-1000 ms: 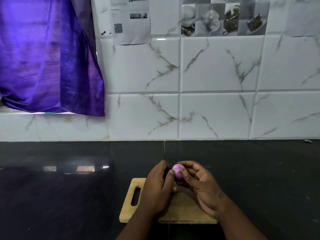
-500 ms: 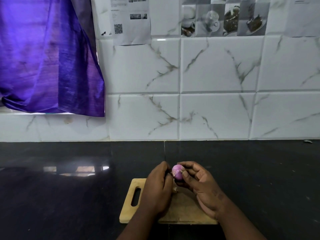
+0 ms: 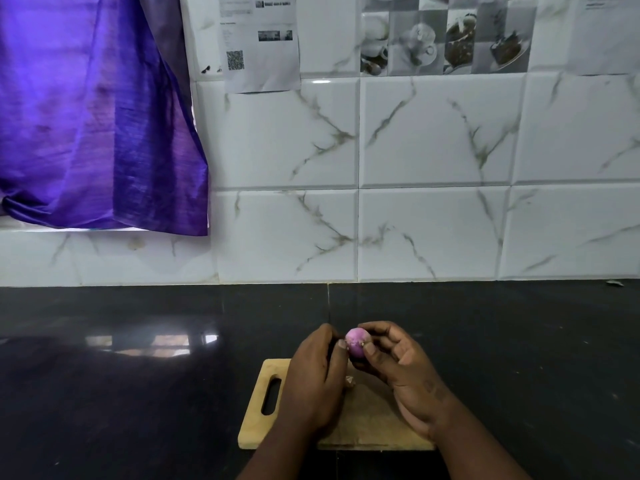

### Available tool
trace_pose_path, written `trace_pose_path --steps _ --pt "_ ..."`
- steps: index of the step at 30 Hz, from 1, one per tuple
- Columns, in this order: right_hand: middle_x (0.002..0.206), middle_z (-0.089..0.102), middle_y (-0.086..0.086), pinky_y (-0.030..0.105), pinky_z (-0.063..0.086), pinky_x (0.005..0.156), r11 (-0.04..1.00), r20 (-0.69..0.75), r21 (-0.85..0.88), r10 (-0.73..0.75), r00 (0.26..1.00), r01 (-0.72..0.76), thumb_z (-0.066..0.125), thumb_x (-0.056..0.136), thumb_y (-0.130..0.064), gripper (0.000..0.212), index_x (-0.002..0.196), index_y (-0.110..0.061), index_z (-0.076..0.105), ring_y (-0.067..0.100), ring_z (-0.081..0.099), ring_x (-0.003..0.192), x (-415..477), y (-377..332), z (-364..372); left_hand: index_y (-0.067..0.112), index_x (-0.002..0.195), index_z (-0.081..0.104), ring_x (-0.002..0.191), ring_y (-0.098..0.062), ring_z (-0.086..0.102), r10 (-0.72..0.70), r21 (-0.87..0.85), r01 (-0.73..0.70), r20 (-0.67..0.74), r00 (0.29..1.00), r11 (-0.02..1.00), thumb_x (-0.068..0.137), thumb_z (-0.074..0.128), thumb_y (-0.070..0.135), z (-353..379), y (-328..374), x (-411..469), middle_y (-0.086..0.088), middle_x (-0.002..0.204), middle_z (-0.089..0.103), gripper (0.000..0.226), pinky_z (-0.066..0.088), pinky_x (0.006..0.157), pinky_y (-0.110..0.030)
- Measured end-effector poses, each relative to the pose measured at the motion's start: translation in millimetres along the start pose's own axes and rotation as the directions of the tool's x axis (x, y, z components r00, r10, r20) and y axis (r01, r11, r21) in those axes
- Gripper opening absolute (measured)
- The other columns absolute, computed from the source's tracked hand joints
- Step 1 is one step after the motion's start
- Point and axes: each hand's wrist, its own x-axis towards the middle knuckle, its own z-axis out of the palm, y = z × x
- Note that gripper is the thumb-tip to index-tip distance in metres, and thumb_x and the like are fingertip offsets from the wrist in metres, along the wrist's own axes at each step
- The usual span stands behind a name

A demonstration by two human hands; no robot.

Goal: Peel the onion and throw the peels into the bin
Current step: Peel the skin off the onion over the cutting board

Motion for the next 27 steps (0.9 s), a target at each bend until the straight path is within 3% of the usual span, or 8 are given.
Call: trace_pose_path --steps 10,13,16,27 --pt "0.115 0.078 0.016 0.031 0.062 0.089 1.000 0.006 -0.006 -0.009 1.000 0.009 0.069 0.092 -0.004 0.026 0.119 -0.003 0.066 0.024 0.075 0.104 1.8 3.7 -1.4 0.022 0.087 0.054 0.074 -0.016 0.054 -0.017 0.031 0.017 0.015 1.000 0.999 0.103 0.055 0.019 0.3 -0.1 1.9 0.002 0.081 0.058 0.016 0.047 0.064 -0.035" --pt "0.116 0.078 0.017 0.030 0.062 0.088 1.000 0.010 0.006 -0.001 1.000 0.001 0.068 0.093 -0.005 0.028 0.120 -0.002 0.066 0.024 0.075 0.104 1.4 2.9 -1.3 0.022 0.086 0.054 0.074 -0.016 0.054 -0.029 0.038 0.029 -0.001 1.000 0.999 0.102 0.056 0.019 1.2 0.0 2.6 0.003 0.081 0.058 0.017 0.045 0.063 -0.030" --pt "0.116 0.078 0.017 0.030 0.062 0.086 1.000 0.005 0.017 0.000 1.000 0.000 0.071 0.090 -0.009 0.031 0.120 -0.003 0.066 0.023 0.076 0.101 1.1 2.4 -0.7 0.024 0.085 0.055 0.074 -0.015 0.056 -0.064 0.012 0.064 -0.038 0.997 0.998 0.103 0.055 0.021 0.2 -0.7 3.6 0.004 0.080 0.059 0.019 0.049 0.065 -0.035" --pt "0.117 0.077 0.016 0.034 0.060 0.092 0.999 0.006 -0.029 -0.018 1.000 0.018 0.073 0.088 -0.008 0.032 0.119 -0.004 0.066 0.026 0.074 0.108 1.1 2.5 -2.1 0.026 0.087 0.051 0.074 -0.010 0.053 -0.001 0.030 0.001 -0.007 1.000 1.000 0.104 0.055 0.024 0.9 -1.0 2.1 0.008 0.080 0.057 0.018 0.043 0.063 -0.027"
